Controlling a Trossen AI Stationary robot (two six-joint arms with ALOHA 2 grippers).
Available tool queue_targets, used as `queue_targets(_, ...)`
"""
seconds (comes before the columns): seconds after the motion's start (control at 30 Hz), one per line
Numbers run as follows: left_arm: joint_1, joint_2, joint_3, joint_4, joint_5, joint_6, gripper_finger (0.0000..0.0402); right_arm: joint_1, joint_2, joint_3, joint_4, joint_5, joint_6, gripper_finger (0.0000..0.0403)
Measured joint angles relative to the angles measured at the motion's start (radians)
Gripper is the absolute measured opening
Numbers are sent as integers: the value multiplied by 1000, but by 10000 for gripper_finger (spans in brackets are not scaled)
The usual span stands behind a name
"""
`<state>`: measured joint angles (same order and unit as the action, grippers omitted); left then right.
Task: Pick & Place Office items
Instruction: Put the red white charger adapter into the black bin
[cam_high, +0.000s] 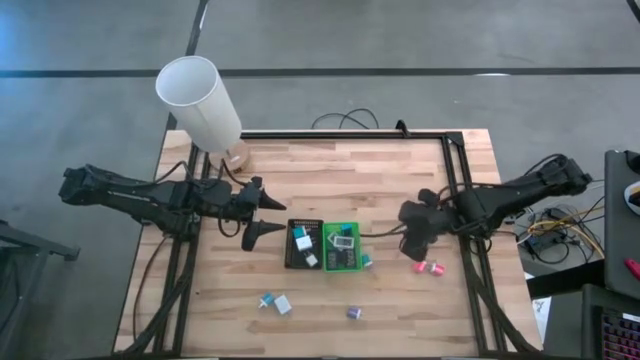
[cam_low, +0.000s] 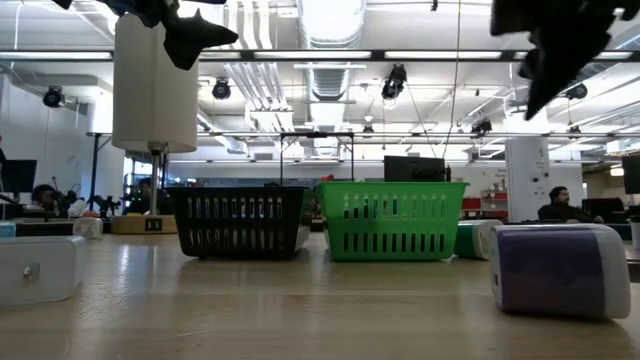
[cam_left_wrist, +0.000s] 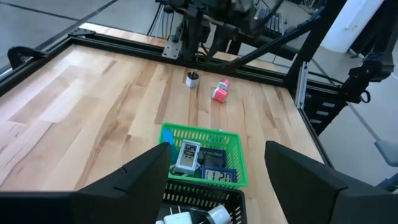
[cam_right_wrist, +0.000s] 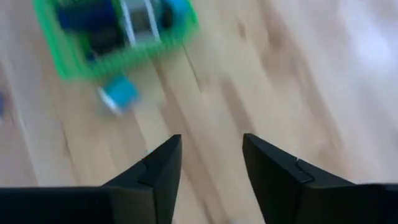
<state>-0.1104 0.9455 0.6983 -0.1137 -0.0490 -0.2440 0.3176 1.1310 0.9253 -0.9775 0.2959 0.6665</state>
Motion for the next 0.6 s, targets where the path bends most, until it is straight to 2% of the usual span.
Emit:
queue_targets(0.1,0,0,0,-3,0,0,265,-23,27,34,-147,-138,60,151)
queue_targets(0.17,0,0,0,-8,0,0,266,-32,37,43,-173,-241,107,144)
queue_targets(0.27,0,0,0,-18,0,0,265,-32,44,36,-148,-340,155,138)
queue_targets(0.6,0,0,0,-22,0,-19,264,-27,51,-79,-13,-453,209,156)
